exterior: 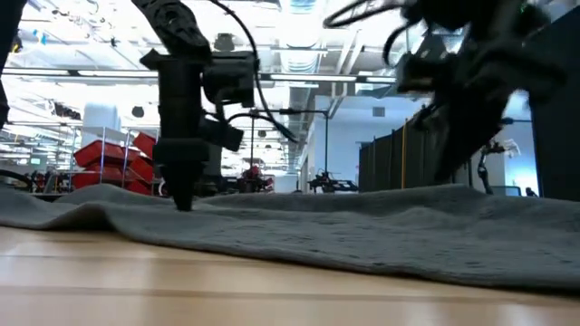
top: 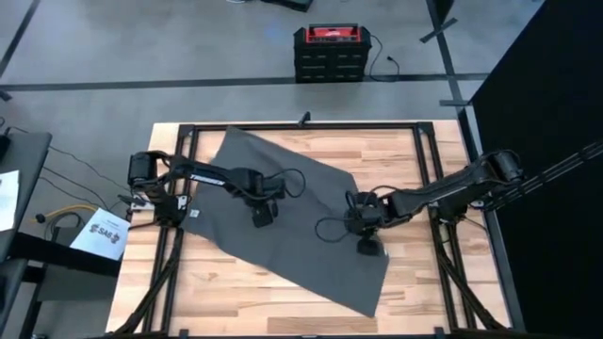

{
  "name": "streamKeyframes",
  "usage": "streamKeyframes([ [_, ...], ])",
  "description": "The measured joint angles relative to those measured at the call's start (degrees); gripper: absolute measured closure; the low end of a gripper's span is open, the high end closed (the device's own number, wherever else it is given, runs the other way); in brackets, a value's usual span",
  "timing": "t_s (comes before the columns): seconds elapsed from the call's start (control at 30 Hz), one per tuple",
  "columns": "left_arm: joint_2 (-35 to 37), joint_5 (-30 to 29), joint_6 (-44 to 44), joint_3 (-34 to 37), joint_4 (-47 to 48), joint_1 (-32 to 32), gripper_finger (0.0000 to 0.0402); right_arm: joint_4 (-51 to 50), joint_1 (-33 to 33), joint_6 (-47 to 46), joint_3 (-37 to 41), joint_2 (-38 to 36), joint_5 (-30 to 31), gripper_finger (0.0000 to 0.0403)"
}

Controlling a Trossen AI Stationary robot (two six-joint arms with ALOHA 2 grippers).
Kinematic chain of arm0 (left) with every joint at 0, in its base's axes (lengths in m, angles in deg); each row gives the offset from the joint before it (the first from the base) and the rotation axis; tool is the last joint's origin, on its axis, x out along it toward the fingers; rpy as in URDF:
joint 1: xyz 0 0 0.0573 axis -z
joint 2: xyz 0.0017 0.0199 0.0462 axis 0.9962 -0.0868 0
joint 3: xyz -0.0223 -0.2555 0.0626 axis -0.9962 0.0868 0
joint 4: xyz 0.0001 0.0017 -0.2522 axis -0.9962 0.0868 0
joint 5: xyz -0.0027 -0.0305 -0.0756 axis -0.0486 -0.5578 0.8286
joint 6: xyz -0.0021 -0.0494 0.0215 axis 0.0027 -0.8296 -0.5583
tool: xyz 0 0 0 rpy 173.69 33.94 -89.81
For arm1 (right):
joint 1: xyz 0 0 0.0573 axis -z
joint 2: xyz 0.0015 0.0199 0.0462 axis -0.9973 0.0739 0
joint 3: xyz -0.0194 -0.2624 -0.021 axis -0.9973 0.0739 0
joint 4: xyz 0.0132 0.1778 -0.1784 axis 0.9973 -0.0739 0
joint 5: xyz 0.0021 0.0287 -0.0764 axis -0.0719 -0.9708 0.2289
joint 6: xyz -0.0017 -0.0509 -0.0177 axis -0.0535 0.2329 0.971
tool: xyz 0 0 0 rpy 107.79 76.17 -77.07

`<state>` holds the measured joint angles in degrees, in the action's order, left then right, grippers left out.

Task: Roll towel
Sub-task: Fold the gray towel

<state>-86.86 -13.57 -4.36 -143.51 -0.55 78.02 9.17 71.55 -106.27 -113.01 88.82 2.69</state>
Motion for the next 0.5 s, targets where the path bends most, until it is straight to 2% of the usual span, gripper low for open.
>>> streamKeyframes([
  [0.13, 0.2, -0.5, 0.0, 1.1, 2.5, -0.3, 0.0228, -10.9, -3.3, -10.7, -1.9, -1.8, 0.0, 0.0403],
  [0.27, 0.2, -1.3, 0.2, 0.9, 2.5, -0.2, 0.0228, -17.8, -7.9, -21.9, -1.1, -2.4, -0.3, 0.0403],
  [0.5, 0.7, -1.8, 0.5, 0.9, 1.6, 0.2, 0.0229, -19.7, -17.0, -34.6, 2.7, -3.1, -3.5, 0.0402],
])
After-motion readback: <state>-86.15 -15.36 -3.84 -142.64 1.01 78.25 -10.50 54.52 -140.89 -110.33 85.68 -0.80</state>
